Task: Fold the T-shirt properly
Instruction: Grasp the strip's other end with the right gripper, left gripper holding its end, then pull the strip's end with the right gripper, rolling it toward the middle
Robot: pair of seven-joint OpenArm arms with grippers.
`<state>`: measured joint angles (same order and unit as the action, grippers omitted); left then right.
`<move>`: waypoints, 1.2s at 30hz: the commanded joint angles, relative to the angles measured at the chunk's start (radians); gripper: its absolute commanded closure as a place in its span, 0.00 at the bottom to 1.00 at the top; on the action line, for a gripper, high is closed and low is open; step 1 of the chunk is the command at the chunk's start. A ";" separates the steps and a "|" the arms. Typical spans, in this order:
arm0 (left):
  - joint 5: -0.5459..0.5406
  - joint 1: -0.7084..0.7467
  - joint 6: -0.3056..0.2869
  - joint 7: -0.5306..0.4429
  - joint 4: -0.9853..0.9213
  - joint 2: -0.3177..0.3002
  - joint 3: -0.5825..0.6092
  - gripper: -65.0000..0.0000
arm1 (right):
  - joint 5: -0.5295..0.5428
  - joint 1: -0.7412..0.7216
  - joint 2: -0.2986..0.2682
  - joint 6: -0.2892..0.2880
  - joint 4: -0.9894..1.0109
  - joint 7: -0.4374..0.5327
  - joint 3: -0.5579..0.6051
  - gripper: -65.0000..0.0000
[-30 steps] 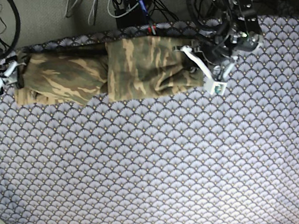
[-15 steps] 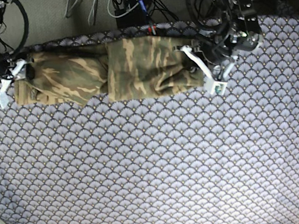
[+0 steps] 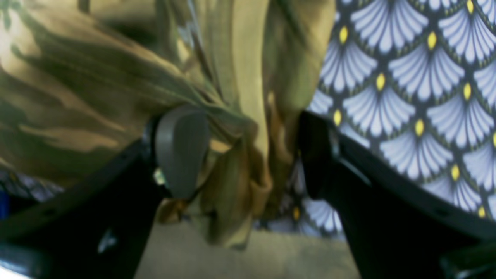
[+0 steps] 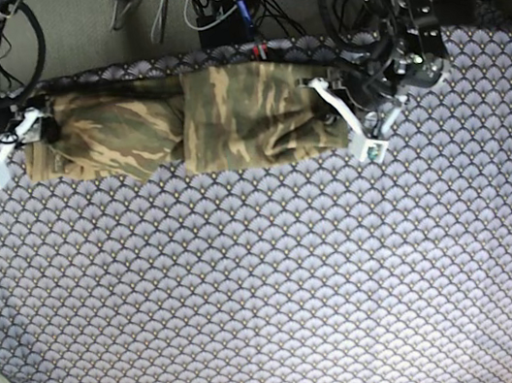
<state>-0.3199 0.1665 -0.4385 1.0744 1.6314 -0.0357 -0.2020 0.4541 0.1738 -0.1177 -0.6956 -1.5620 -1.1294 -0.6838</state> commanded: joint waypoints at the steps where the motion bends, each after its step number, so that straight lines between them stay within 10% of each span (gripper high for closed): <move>1: 0.011 -0.002 0.004 0.016 0.008 -0.002 0.000 0.94 | -0.028 -0.001 0.002 -0.003 0.033 -0.041 0.003 0.37; 13: 0.012 0.000 0.004 0.016 0.008 -0.002 -0.001 0.94 | -0.028 -0.012 0.031 -0.003 0.100 -0.050 0.003 0.39; 23: 0.012 -0.006 0.004 0.016 0.008 -0.002 -0.001 0.94 | -0.028 -0.015 0.052 -0.003 0.102 -0.050 0.008 1.00; 36: 0.012 -0.011 0.004 0.016 0.008 -0.002 -0.001 0.94 | -0.033 -0.004 0.080 -0.003 -0.265 -0.090 0.011 1.00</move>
<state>-0.3195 0.1631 -0.4381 1.0794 1.6314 -0.0357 -0.2024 0.3985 0.1829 -0.0246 -0.6945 -1.8099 -1.2427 -0.6716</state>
